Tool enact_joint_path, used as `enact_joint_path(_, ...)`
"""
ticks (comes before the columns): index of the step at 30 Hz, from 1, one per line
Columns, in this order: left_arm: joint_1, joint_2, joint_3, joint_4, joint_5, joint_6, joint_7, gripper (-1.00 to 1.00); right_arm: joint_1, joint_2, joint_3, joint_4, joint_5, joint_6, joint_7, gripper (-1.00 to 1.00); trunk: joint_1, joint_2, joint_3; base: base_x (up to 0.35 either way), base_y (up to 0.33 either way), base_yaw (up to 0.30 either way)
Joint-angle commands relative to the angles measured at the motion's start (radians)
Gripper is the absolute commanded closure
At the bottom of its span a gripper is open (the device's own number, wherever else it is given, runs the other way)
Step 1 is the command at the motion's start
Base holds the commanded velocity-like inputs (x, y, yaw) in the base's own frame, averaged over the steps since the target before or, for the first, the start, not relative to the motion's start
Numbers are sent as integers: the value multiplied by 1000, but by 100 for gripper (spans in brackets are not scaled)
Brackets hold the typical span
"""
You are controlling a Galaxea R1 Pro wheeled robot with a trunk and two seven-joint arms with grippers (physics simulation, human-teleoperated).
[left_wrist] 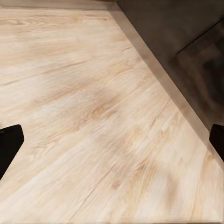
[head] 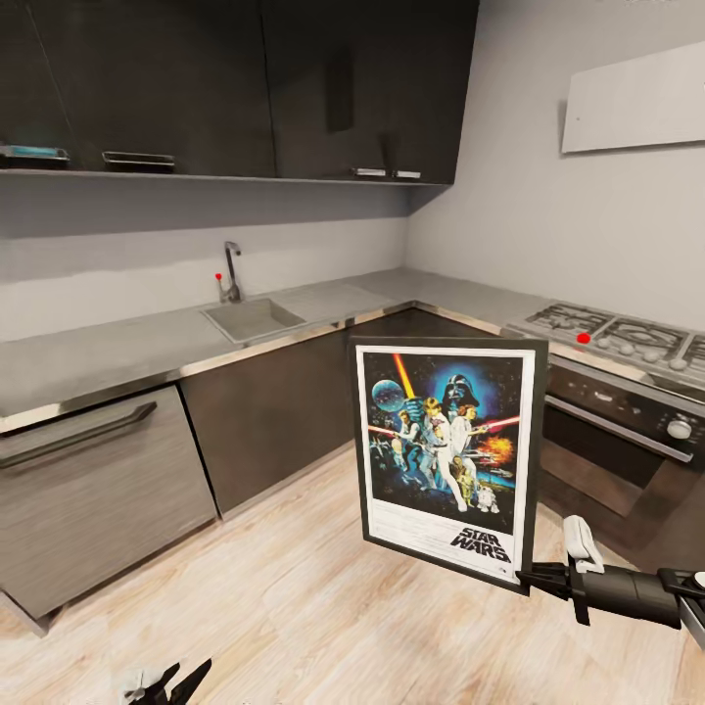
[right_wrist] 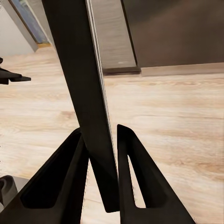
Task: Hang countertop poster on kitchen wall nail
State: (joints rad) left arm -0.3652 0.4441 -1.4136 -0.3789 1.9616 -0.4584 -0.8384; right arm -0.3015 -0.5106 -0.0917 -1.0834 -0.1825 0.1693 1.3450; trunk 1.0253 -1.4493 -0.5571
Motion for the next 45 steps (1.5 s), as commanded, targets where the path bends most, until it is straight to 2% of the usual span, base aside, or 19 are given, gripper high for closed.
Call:
enact_joint_path(1,-1,1,-8,-2,11,-3,-2,-100,-1,0,0,-1,-5,13,5,100,0,-1,-1,-169,226,0)
enact_joint_path(13,-1,1,-8,-2,11,-2,-2,-100,-1,0,1,-1,-3,13,5,100,0,-1,-12,-65,98,128)
enact_joint_path(24,-1,1,-8,-2,11,-2,-1,-100,-1,0,1,0,-3,12,5,100,0,-1,-25,-93,242,177)
enact_joint_path(35,-1,1,-8,-2,11,-2,-1,-100,-1,0,1,0,-4,12,5,100,0,-1,-27,-36,35,30)
enact_joint_path(45,-1,1,-8,-2,12,0,7,-100,0,0,1,0,-5,12,5,100,-39,69,4,-1,1,1)
